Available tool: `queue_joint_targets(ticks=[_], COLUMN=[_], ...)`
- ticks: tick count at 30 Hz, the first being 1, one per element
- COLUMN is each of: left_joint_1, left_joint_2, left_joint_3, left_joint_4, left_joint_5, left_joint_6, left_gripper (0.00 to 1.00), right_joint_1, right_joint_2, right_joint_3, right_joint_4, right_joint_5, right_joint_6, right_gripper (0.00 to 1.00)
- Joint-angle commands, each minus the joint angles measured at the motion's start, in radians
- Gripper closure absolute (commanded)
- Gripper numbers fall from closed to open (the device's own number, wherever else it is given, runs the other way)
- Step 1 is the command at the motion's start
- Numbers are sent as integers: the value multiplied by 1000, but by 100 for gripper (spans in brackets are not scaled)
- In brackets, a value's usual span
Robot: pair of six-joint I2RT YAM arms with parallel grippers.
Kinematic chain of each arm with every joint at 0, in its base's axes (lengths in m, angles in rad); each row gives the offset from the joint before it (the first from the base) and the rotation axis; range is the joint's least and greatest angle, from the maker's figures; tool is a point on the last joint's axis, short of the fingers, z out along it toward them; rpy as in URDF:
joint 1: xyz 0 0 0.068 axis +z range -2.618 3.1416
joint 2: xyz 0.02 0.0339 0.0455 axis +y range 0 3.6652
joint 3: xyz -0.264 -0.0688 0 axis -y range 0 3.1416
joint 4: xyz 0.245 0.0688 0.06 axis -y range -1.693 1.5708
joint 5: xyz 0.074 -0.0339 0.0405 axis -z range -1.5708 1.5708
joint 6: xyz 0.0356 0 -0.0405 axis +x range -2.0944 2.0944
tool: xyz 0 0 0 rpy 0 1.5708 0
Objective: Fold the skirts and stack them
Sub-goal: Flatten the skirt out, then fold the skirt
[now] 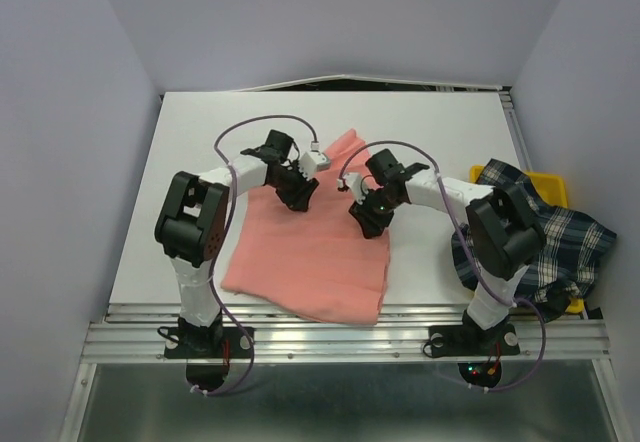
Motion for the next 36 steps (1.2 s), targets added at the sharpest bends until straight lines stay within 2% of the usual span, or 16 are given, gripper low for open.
queue_joint_targets(ticks=[1, 5, 8, 9, 13, 16, 21, 25, 32, 35, 36], left_joint_1=[-58, -39, 16, 27, 73, 116, 204, 230, 236, 238, 238], left_joint_2=[24, -85, -123, -125, -93, -33, 66, 117, 163, 194, 212], left_joint_3=[-5, 12, 82, 112, 276, 363, 445, 469, 439, 443, 452], left_joint_4=[-108, -125, -164, -181, -264, -301, -324, -341, -280, -273, -272], left_joint_5=[141, 208, 245, 253, 242, 234, 239, 218, 126, 70, 47], left_joint_6=[55, 93, 105, 112, 150, 165, 167, 190, 202, 217, 227], left_gripper=[46, 40, 37, 36, 35, 35, 35, 34, 32, 32, 33], right_joint_1=[-46, -178, -213, -214, -226, -226, -226, -226, -226, -226, -226], right_joint_2=[-61, -38, 52, 89, 297, 380, 496, 568, 634, 649, 651], right_joint_3=[109, 347, 509, 610, 810, 907, 962, 1001, 962, 939, 926], right_joint_4=[-210, -175, -170, -170, -172, -161, -117, -138, -106, -97, -83], right_joint_5=[-114, -143, -115, -111, -78, -101, -163, -167, -131, -114, -109], right_joint_6=[-14, -23, -72, -86, -184, -276, -402, -459, -513, -531, -533], right_gripper=[52, 29, 23, 20, 16, 14, 8, 5, 5, 19, 29])
